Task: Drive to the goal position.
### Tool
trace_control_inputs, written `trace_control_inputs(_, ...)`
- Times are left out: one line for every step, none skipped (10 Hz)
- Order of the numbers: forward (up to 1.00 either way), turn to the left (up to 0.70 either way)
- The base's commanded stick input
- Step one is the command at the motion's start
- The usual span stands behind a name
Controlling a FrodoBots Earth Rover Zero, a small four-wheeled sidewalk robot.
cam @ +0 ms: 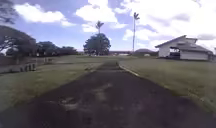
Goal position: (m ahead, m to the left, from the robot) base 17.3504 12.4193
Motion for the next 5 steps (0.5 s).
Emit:
trace_control_inputs(0.50, 0.00)
trace_control_inputs(0.50, 0.00)
trace_control_inputs(0.50, 0.00)
trace_control_inputs(0.50, 0.00)
trace_control_inputs(0.50, 0.00)
